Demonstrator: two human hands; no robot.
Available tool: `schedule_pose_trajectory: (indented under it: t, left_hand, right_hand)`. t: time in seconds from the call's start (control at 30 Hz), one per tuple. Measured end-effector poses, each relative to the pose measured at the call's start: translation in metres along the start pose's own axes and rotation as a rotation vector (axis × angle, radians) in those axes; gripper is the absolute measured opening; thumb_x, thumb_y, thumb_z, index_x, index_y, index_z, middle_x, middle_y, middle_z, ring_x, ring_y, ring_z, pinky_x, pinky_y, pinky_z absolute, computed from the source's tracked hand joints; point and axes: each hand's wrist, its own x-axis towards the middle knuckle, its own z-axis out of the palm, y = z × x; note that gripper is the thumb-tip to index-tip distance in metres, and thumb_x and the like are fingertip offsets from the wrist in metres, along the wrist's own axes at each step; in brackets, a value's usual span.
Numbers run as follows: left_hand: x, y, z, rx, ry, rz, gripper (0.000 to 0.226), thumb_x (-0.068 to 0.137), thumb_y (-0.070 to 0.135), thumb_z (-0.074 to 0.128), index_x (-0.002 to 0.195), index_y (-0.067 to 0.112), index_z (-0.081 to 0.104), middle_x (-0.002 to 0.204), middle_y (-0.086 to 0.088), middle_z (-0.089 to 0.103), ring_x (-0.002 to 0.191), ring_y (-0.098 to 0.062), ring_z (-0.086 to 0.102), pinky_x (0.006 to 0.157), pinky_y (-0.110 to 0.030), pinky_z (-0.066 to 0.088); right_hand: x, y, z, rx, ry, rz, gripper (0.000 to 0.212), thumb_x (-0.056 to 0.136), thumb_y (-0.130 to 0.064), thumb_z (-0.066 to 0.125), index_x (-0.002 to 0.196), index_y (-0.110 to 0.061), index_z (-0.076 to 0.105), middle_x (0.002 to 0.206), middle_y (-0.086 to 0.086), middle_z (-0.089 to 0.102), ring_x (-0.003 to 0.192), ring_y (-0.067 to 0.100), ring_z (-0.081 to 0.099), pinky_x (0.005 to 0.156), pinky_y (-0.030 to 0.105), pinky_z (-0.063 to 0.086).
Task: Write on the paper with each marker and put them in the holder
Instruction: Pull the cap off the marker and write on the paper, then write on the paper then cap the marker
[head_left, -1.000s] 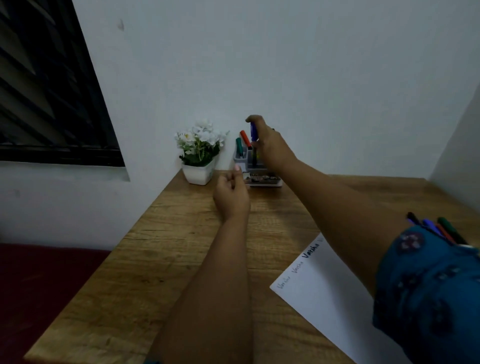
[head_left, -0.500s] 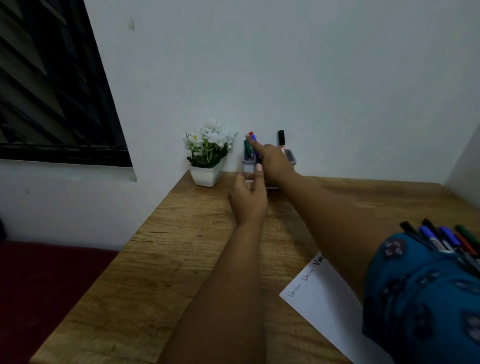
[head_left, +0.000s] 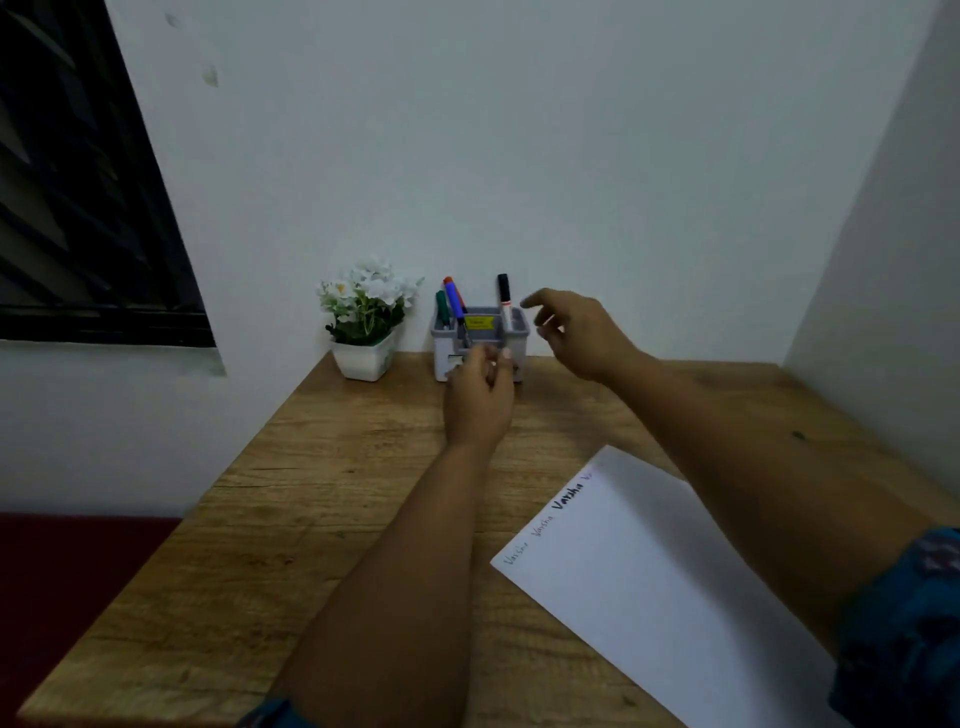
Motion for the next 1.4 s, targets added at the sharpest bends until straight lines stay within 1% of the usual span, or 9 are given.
schedule_pose_trajectory:
  t: [0.23, 0.4, 0.53, 0.73, 0.87, 0.93, 1.07, 1.23, 1.4]
  left_hand:
    - [-0.033, 0.025, 0.021, 0.067, -0.325, 0.131, 0.029, 0.096, 0.032, 0.055, 0.077, 0.011, 0.06, 0.064, -0.001, 0.055, 0.058, -0.009, 0.048, 0.057, -0.035, 0.044]
    - [-0.058, 0.039, 0.024, -0.059, -0.504, 0.053, 0.031, 0.086, -0.005, 0.044, 0.104, 0.009, 0.064, 0.094, 0.0, 0.066, 0.077, 0.0, 0.057, 0.072, -0.014, 0.044]
    - [-0.058, 0.042, 0.02, -0.052, -0.461, 0.081, 0.024, 0.089, -0.002, 0.052, 0.103, 0.012, 0.067, 0.094, 0.002, 0.067, 0.081, -0.003, 0.058, 0.071, -0.009, 0.044]
    - [-0.057, 0.041, 0.021, 0.116, -0.518, 0.247, 0.027, 0.095, 0.003, 0.053, 0.118, 0.012, 0.063, 0.112, 0.006, 0.061, 0.106, -0.005, 0.057, 0.083, -0.003, 0.037]
    - [-0.05, 0.04, 0.028, 0.284, -0.663, 0.393, 0.041, 0.101, 0.023, 0.047, 0.141, 0.019, 0.045, 0.144, -0.001, 0.043, 0.135, -0.014, 0.036, 0.109, -0.017, 0.03]
    - [-0.05, 0.043, 0.028, 0.256, -0.736, 0.388, 0.028, 0.102, 0.033, 0.039, 0.124, 0.027, 0.054, 0.125, 0.001, 0.056, 0.119, -0.016, 0.051, 0.099, -0.034, 0.045]
    - [-0.048, 0.051, 0.01, 0.239, -0.759, 0.324, 0.018, 0.102, 0.034, 0.043, 0.099, 0.037, 0.06, 0.094, 0.017, 0.062, 0.089, -0.001, 0.058, 0.072, -0.021, 0.042]
    - [-0.034, 0.047, -0.006, 0.372, -0.791, 0.175, 0.033, 0.097, 0.049, 0.047, 0.08, 0.023, 0.059, 0.069, 0.01, 0.052, 0.063, -0.002, 0.045, 0.058, -0.025, 0.03]
    - [-0.033, 0.028, 0.002, 0.348, -0.621, 0.046, 0.033, 0.089, 0.044, 0.065, 0.09, 0.012, 0.059, 0.079, 0.003, 0.057, 0.069, -0.012, 0.05, 0.061, -0.029, 0.038]
  right_hand:
    - [-0.09, 0.051, -0.103, -0.256, -0.136, 0.394, 0.011, 0.087, -0.016, 0.067, 0.094, -0.012, 0.074, 0.086, 0.002, 0.063, 0.082, 0.017, 0.059, 0.071, 0.02, 0.041]
    - [-0.147, 0.066, -0.114, -0.428, -0.313, 0.593, 0.005, 0.08, -0.032, 0.071, 0.081, -0.028, 0.069, 0.092, 0.0, 0.068, 0.085, 0.018, 0.061, 0.073, 0.027, 0.05]
    - [-0.161, 0.059, -0.095, -0.374, -0.334, 0.695, 0.023, 0.086, -0.029, 0.07, 0.099, -0.011, 0.069, 0.098, 0.008, 0.065, 0.087, 0.021, 0.057, 0.064, 0.025, 0.043]
    - [-0.154, 0.048, -0.088, -0.267, -0.335, 0.653, 0.034, 0.088, -0.025, 0.066, 0.12, -0.015, 0.063, 0.115, 0.006, 0.063, 0.093, 0.017, 0.055, 0.061, 0.022, 0.039]
    - [-0.136, 0.024, -0.081, -0.224, -0.363, 0.249, 0.025, 0.096, -0.02, 0.052, 0.118, -0.016, 0.063, 0.102, 0.0, 0.059, 0.088, 0.013, 0.048, 0.072, 0.024, 0.034]
    - [-0.129, 0.012, -0.073, -0.24, -0.352, 0.115, 0.022, 0.099, -0.022, 0.048, 0.117, -0.015, 0.058, 0.105, 0.001, 0.052, 0.088, 0.014, 0.046, 0.075, 0.025, 0.034]
    - [-0.124, 0.0, -0.061, -0.189, -0.425, -0.002, 0.011, 0.102, -0.025, 0.041, 0.095, -0.03, 0.049, 0.094, -0.006, 0.054, 0.084, 0.016, 0.052, 0.073, 0.035, 0.045]
    - [-0.12, -0.001, -0.056, -0.38, -0.376, -0.097, 0.027, 0.103, -0.037, 0.035, 0.121, -0.037, 0.055, 0.097, -0.007, 0.068, 0.083, 0.017, 0.058, 0.068, 0.032, 0.047]
    - [-0.11, 0.013, -0.076, 0.055, -0.486, 0.228, 0.047, 0.102, -0.012, 0.039, 0.138, -0.041, 0.045, 0.096, -0.001, 0.066, 0.075, 0.014, 0.058, 0.071, 0.025, 0.045]
